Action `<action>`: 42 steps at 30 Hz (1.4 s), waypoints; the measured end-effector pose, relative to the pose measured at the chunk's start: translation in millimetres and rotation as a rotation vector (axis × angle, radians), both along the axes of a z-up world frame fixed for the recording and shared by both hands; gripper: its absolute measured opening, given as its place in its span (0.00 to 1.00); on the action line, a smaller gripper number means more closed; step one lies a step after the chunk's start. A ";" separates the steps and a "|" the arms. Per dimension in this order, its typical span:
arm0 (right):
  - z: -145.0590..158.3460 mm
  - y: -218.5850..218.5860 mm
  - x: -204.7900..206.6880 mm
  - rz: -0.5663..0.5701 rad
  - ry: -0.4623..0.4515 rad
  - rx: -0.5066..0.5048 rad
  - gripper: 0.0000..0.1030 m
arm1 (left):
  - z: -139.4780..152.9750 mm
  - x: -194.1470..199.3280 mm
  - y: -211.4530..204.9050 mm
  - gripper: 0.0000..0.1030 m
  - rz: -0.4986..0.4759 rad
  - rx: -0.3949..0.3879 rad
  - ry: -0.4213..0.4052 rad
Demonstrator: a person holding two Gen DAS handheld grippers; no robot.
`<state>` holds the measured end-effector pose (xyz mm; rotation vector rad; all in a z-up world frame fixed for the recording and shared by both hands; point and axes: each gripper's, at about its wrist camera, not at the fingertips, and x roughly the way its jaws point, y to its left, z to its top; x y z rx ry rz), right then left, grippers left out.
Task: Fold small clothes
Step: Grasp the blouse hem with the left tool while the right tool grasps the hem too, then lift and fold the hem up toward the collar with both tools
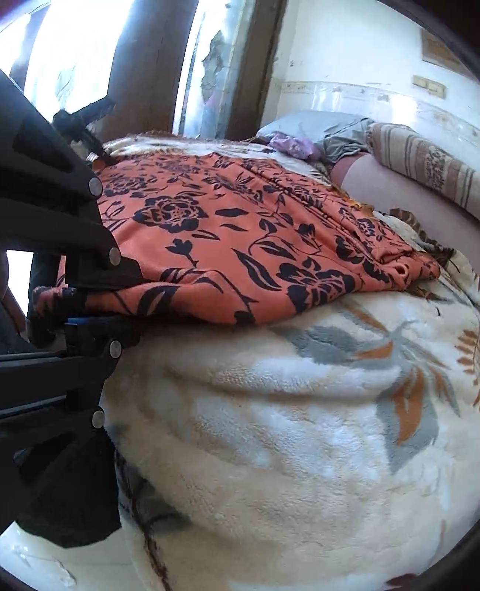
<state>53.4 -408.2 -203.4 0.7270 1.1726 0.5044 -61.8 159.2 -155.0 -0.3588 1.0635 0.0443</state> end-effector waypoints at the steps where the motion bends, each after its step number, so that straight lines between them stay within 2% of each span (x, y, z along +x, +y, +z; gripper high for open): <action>1: -3.9 -2.7 1.4 0.002 0.011 0.017 0.11 | -1.5 0.6 0.1 0.07 0.002 -0.008 0.001; 8: -1.4 2.6 5.9 0.036 0.020 -0.027 0.11 | -1.6 -2.1 7.6 0.08 0.011 -0.049 -0.004; 11: -0.7 3.9 4.8 0.034 0.015 -0.026 0.11 | -1.6 -2.5 6.6 0.09 0.011 -0.050 -0.006; 15: 4.1 8.9 4.1 0.048 -0.005 -0.076 0.11 | -1.5 -2.8 6.7 0.08 0.014 -0.061 -0.007; 22: 16.3 16.6 7.7 0.074 0.010 -0.123 0.13 | 1.1 -2.6 8.7 0.07 0.008 -0.072 0.004; 26: 44.1 23.0 5.7 0.071 -0.085 -0.076 0.10 | 9.6 -2.7 6.7 0.07 0.000 -0.053 -0.010; 28: 35.6 24.0 8.8 0.067 -0.073 -0.100 0.10 | -0.3 -0.1 7.8 0.07 -0.002 -0.061 0.014; 30: 12.3 19.4 11.9 0.054 0.009 -0.122 0.09 | 0.9 1.5 9.9 0.07 0.003 -0.078 0.019; 32: 17.6 13.4 9.2 0.033 0.006 -0.082 0.09 | 14.7 3.4 9.1 0.07 -0.006 -0.066 -0.001; 34: 34.1 11.4 8.6 0.034 -0.047 -0.052 0.09 | 31.0 10.4 8.8 0.07 -0.022 -0.058 -0.038; 36: 41.0 10.9 16.5 0.049 -0.045 -0.009 0.09 | 39.4 26.7 12.1 0.07 -0.025 -0.080 -0.042; 39: 51.0 14.9 42.4 0.076 -0.028 0.030 0.08 | 53.5 61.1 15.9 0.06 -0.049 -0.109 -0.059; 41: 74.9 20.6 70.9 0.105 -0.079 0.043 0.08 | 78.5 95.5 15.5 0.06 -0.096 -0.087 -0.121; 42: 91.0 19.2 91.8 0.098 -0.113 0.086 0.08 | 92.3 112.8 16.0 0.06 -0.110 -0.083 -0.158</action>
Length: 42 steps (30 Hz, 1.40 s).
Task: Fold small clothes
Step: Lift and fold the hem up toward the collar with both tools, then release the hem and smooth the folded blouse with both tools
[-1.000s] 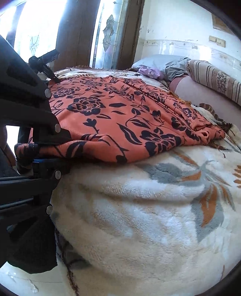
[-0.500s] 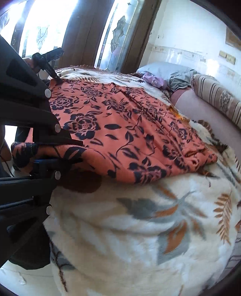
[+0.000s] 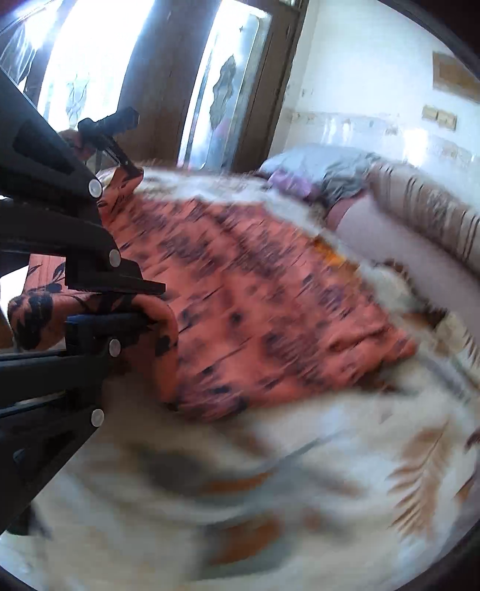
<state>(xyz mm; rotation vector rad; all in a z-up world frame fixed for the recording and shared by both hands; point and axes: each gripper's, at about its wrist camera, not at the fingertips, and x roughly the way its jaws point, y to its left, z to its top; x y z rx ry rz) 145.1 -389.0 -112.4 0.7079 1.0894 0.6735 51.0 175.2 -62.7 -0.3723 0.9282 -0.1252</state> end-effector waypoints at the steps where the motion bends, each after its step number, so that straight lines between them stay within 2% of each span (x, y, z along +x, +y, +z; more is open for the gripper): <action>1: 16.8 0.3 18.7 -0.017 -0.032 0.024 0.08 | 15.4 21.6 2.3 0.06 -0.006 -0.001 -0.043; 4: 56.9 -6.0 85.1 -0.097 -0.128 0.039 0.08 | 50.2 92.7 10.2 0.07 0.023 0.020 -0.159; 6: 63.2 -10.1 124.2 -0.178 -0.150 0.022 0.09 | 50.9 144.4 16.2 0.11 0.059 0.038 -0.201; 7: 56.6 -10.3 147.7 -0.223 -0.141 0.005 0.13 | 42.0 164.4 20.3 0.15 0.090 0.046 -0.211; 8: 46.7 -7.4 165.1 -0.224 -0.135 -0.015 0.21 | 27.4 182.9 24.0 0.42 0.141 0.050 -0.191; 9: 32.6 -2.3 181.2 -0.210 -0.110 -0.053 0.61 | 3.0 203.5 29.1 0.82 0.200 0.066 -0.113; 10: 11.1 4.5 194.9 -0.221 -0.032 -0.144 1.00 | -19.5 216.5 33.1 0.87 0.230 0.079 -0.036; 11: -1.0 6.0 198.2 -0.246 0.007 -0.195 1.00 | -39.6 224.8 37.6 0.85 0.236 0.085 0.030; 13: -14.0 0.0 189.1 -0.272 0.011 -0.177 1.00 | -54.4 215.4 47.0 0.84 0.254 0.089 0.077; 15: -10.8 -6.0 168.3 -0.299 -0.031 -0.217 1.00 | -45.3 184.2 54.8 0.84 0.267 0.071 -0.011; 17: -8.9 -2.5 150.3 -0.244 -0.069 -0.265 1.00 | -38.5 157.3 51.5 0.84 0.248 0.080 -0.050; 19: -11.7 13.5 137.8 -0.180 -0.085 -0.309 1.00 | -44.3 145.8 38.2 0.84 0.184 0.071 -0.045; 21: -15.8 34.4 137.7 -0.117 -0.110 -0.356 0.99 | -57.1 151.4 21.3 0.85 0.130 0.094 -0.017; 22: -19.4 46.4 140.9 -0.085 -0.105 -0.379 0.92 | -67.5 157.6 9.1 0.85 0.091 0.115 0.018; 23: -27.4 59.0 142.4 -0.066 -0.088 -0.446 0.91 | -80.0 165.8 -3.0 0.81 0.052 0.147 0.075; 24: -26.6 71.2 143.5 -0.062 -0.099 -0.541 0.81 | -89.1 173.6 -10.5 0.66 0.049 0.194 0.117; 25: -25.3 76.2 142.9 -0.049 -0.097 -0.581 0.42 | -85.9 178.1 -15.2 0.53 0.057 0.221 0.096; 26: -19.3 78.2 144.3 -0.030 -0.084 -0.573 0.26 | -81.2 184.3 -16.9 0.15 0.040 0.188 0.117; 27: -9.7 79.5 143.7 -0.023 -0.073 -0.572 0.26 | -72.7 188.9 -15.9 0.13 0.061 0.166 0.144; 29: 20.5 83.1 134.8 -0.006 -0.123 -0.595 0.26 | -40.6 185.6 -17.4 0.12 0.077 0.168 0.091; 30: 40.4 81.8 127.5 -0.009 -0.148 -0.576 0.26 | -20.5 177.8 -20.2 0.11 0.068 0.169 0.050; 33: 80.5 70.6 100.0 -0.023 -0.205 -0.551 0.26 | 32.8 129.8 -31.9 0.11 0.032 0.180 -0.062; 35: 92.9 54.2 68.9 -0.020 -0.203 -0.514 0.26 | 48.8 91.1 -33.0 0.11 0.032 0.169 -0.093; 36: 91.9 46.0 54.7 -0.011 -0.181 -0.484 0.27 | 48.3 66.8 -32.6 0.12 0.039 0.157 -0.087; 38: 72.7 24.2 22.2 -0.009 -0.107 -0.414 0.37 | 23.5 34.3 -33.7 0.19 0.047 0.149 -0.037; 39: 53.6 16.0 5.4 -0.027 -0.066 -0.403 0.68 | 1.4 18.8 -33.7 0.35 0.049 0.150 -0.009; 40: 24.7 5.8 -11.2 -0.050 -0.020 -0.405 1.00 | -30.3 8.7 -29.4 0.46 0.074 0.163 0.060; 41: -4.8 -4.9 -26.4 -0.076 0.044 -0.419 0.99 | -63.9 -4.4 -21.8 0.52 0.111 0.191 0.172; 42: -32.7 -17.1 -39.4 -0.104 0.126 -0.418 0.97 | -79.0 -20.2 -12.7 0.53 0.126 0.138 0.164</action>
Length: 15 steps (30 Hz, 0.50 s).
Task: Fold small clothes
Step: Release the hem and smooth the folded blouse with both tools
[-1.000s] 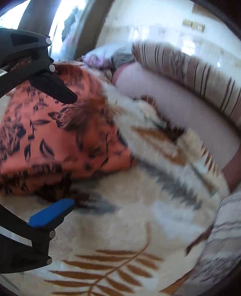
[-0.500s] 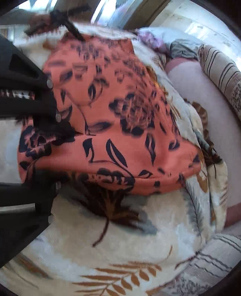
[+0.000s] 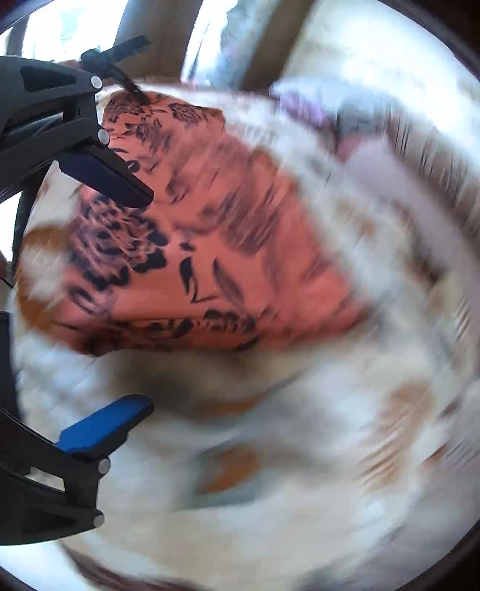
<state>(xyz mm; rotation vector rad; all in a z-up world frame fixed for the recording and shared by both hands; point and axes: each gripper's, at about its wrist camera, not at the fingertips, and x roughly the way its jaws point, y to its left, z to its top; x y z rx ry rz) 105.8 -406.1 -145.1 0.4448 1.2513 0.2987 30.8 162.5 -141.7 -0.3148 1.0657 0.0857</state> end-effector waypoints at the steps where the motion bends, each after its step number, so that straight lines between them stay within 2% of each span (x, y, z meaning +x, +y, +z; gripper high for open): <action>1: -5.8 -12.1 -18.3 -0.038 -0.068 0.054 0.93 | 7.0 -17.3 7.6 0.53 0.032 -0.028 -0.094; 2: 0.1 -21.9 -35.9 -0.085 -0.124 0.071 0.94 | 13.5 -26.3 12.0 0.53 0.071 -0.011 -0.078; 3: 3.4 -29.7 -48.4 -0.132 -0.113 0.063 0.94 | 19.9 -31.9 15.8 0.53 0.105 0.004 -0.063; 5: 15.4 -42.1 -67.5 -0.190 -0.167 0.066 0.94 | 37.5 -39.1 19.8 0.53 0.150 0.035 -0.107; 8: 41.2 -33.8 -69.3 -0.158 -0.234 0.078 0.95 | 57.7 -28.4 6.5 0.53 0.100 0.088 -0.154; 10: 59.7 -12.1 -59.7 -0.081 -0.285 0.162 0.95 | 69.2 -22.1 -10.3 0.54 0.044 0.074 -0.222; 12: 71.0 12.8 -49.0 -0.002 -0.310 0.279 0.95 | 73.4 -15.6 -30.7 0.65 -0.005 0.048 -0.263; 14: 59.0 38.3 -28.3 0.037 -0.275 0.398 0.95 | 63.7 -10.0 -48.8 0.77 -0.044 0.008 -0.286; 15: 39.0 48.1 -18.7 0.044 -0.211 0.443 0.95 | 49.5 -0.5 -59.1 0.78 -0.060 0.002 -0.252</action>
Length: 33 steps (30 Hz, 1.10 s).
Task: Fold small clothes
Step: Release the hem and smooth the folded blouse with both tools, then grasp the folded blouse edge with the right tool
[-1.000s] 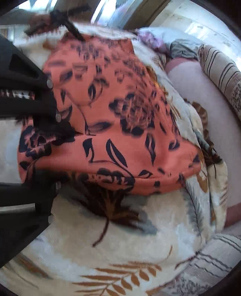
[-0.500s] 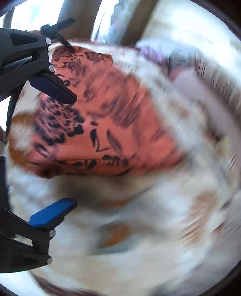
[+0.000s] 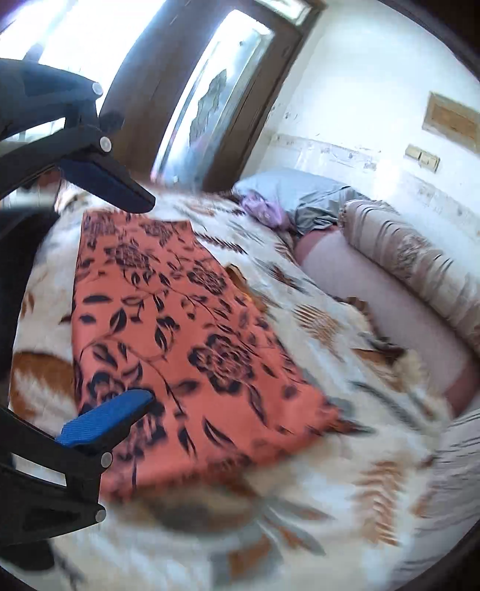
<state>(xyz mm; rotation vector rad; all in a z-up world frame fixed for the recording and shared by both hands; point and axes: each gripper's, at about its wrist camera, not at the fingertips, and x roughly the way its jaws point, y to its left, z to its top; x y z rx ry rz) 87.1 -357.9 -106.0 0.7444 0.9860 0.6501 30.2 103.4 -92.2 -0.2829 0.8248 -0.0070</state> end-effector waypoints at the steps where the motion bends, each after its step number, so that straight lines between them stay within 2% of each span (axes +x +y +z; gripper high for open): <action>1: -26.4 7.0 5.9 0.005 0.079 -0.008 0.95 | -23.8 9.4 -5.7 0.78 -0.004 0.024 0.093; 2: -49.4 8.6 15.3 -0.026 0.155 -0.049 0.93 | -47.8 17.3 -6.9 0.77 0.013 0.056 0.201; 3: -69.1 -3.2 15.5 -0.083 0.197 -0.012 0.78 | -51.3 12.4 -7.9 0.77 0.022 0.082 0.158; 4: -70.1 -15.8 10.1 -0.127 0.204 0.046 0.74 | -41.8 5.1 -11.0 0.77 0.028 0.120 0.136; 5: -64.6 -26.5 4.6 -0.164 0.220 0.053 0.75 | -35.9 2.9 -11.9 0.77 0.031 0.132 0.158; 8: -26.1 -36.0 4.3 -0.198 0.126 -0.123 0.82 | -11.2 -1.5 -12.1 0.77 0.052 0.137 0.090; 10: -2.7 -28.2 20.6 -0.180 0.062 -0.185 0.93 | -0.3 5.6 -16.9 0.77 0.040 0.146 0.074; 12: 11.1 -15.5 51.4 -0.149 0.013 -0.264 0.93 | -0.2 14.9 -23.0 0.77 0.024 0.141 0.067; 13: 14.4 -9.7 73.5 -0.145 -0.020 -0.323 0.92 | -3.7 21.7 -26.7 0.77 0.019 0.157 0.090; 14: 13.9 -10.0 94.1 -0.155 -0.027 -0.390 0.92 | -9.7 29.0 -29.7 0.77 0.013 0.169 0.114; 15: 13.1 -11.1 120.5 -0.164 -0.026 -0.501 0.91 | -11.9 29.9 -30.9 0.77 0.009 0.171 0.121; 16: 5.7 -5.4 139.2 -0.156 -0.010 -0.560 0.89 | -12.8 27.2 -30.7 0.77 0.011 0.170 0.122; 17: -2.1 -3.5 151.4 -0.134 0.014 -0.572 0.85 | -13.4 26.7 -29.7 0.77 0.016 0.170 0.122; 18: -8.5 -2.7 158.2 -0.103 0.038 -0.574 0.66 | -14.5 27.3 -27.7 0.77 0.018 0.168 0.124; 19: -11.9 3.5 162.5 -0.063 0.039 -0.604 0.34 | -15.4 27.9 -25.4 0.77 0.023 0.171 0.127; 21: -4.4 13.2 157.2 -0.044 -0.008 -0.710 0.16 | -14.2 28.3 -21.1 0.77 0.036 0.186 0.131; 23: 10.0 7.0 148.0 -0.097 -0.054 -0.729 0.11 | -7.5 27.2 -19.9 0.77 0.031 0.191 0.087; 24: 6.7 -1.3 148.2 -0.141 -0.050 -0.767 0.09 | -6.7 28.4 -21.3 0.77 0.025 0.209 0.062; 25: -6.5 -4.6 162.7 -0.147 -0.003 -0.799 0.09 | -12.0 33.5 -23.0 0.77 0.020 0.230 0.069; 26: -27.1 -14.1 170.2 -0.146 0.085 -0.805 0.10 | -22.7 42.2 -24.7 0.77 0.005 0.248 0.110; 27: -34.2 -22.4 170.8 -0.152 0.100 -0.758 0.09 | -37.4 52.0 -26.1 0.78 -0.016 0.266 0.169; 28: -29.6 -26.6 167.3 -0.169 0.071 -0.717 0.11 | -46.5 56.1 -26.0 0.80 -0.025 0.279 0.182; 29: -21.8 -32.3 162.0 -0.185 0.065 -0.685 0.12 | -43.0 54.0 -25.5 0.80 -0.017 0.281 0.147; 30: -13.8 -38.7 154.3 -0.201 0.068 -0.658 0.21 | -37.4 52.6 -25.4 0.80 -0.008 0.279 0.145; 31: -6.3 -46.1 145.3 -0.213 0.066 -0.633 0.47 | -30.9 51.2 -25.5 0.80 -0.004 0.265 0.144; 32: -0.4 -51.5 135.8 -0.222 0.060 -0.594 0.68 | -24.3 48.2 -25.8 0.80 -0.005 0.249 0.122; 33: 7.2 -60.0 119.1 -0.239 0.041 -0.512 0.97 | -17.4 44.1 -26.9 0.80 -0.007 0.242 0.095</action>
